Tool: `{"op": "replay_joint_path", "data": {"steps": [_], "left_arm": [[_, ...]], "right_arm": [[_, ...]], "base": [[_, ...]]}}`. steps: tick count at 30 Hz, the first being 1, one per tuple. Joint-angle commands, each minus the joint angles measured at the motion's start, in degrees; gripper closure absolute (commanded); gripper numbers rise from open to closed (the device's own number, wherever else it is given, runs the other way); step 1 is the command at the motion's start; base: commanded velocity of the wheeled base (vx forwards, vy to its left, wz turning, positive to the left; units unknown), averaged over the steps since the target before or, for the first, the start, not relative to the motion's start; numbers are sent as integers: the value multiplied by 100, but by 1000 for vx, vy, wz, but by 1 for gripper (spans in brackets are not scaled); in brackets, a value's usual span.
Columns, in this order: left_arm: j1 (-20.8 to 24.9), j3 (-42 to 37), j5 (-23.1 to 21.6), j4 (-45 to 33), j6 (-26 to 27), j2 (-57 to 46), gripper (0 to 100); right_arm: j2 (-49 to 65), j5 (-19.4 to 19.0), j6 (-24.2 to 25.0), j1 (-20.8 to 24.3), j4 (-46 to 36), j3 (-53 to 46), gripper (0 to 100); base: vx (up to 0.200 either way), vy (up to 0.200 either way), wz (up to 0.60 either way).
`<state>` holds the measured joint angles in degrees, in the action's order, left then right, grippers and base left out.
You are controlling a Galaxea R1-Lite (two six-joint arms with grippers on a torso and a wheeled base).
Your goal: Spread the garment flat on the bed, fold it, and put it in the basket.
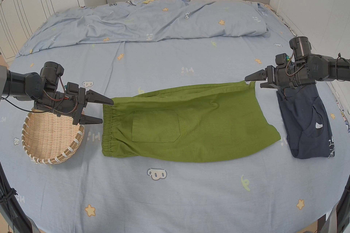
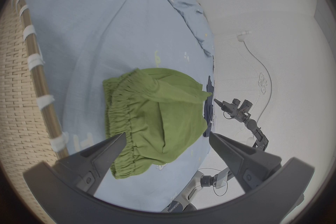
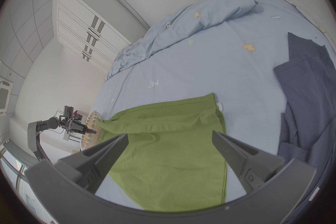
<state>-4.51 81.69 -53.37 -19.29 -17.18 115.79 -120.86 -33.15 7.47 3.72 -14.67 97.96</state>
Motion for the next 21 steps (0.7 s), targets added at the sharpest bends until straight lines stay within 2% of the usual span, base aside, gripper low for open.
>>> {"op": "replay_joint_path", "data": {"steps": [1,7,12,13,14,15,17,21], "left_arm": [[152,-101,-42,30,-40,-197,0],[539,216,-15,496,-313,23,0],[609,673,64,1190,-963,700,0],[600,796,248,1375,-1112,823,0],[600,805,275,1392,-1121,832,0],[583,919,661,1551,-1271,990,0],[600,1007,1083,1691,-1455,1060,0],[609,1060,1681,1990,-1807,1113,0]], "right_arm": [[45,-16,35,15,113,-172,0],[238,-25,44,15,429,-744,0],[801,-60,61,-47,992,-1877,0],[1012,-96,70,-55,1308,-2326,0],[1029,-96,70,-55,1335,-2361,0],[1293,-148,114,-64,1669,-2862,0],[1530,-254,184,-64,1959,-3336,0],[1908,-447,281,-55,2539,-4154,0]], "base": [[0,0,0],[0,0,0],[0,0,0],[0,0,0],[0,0,0],[0,0,0],[0,0,0],[0,0,0]]}}
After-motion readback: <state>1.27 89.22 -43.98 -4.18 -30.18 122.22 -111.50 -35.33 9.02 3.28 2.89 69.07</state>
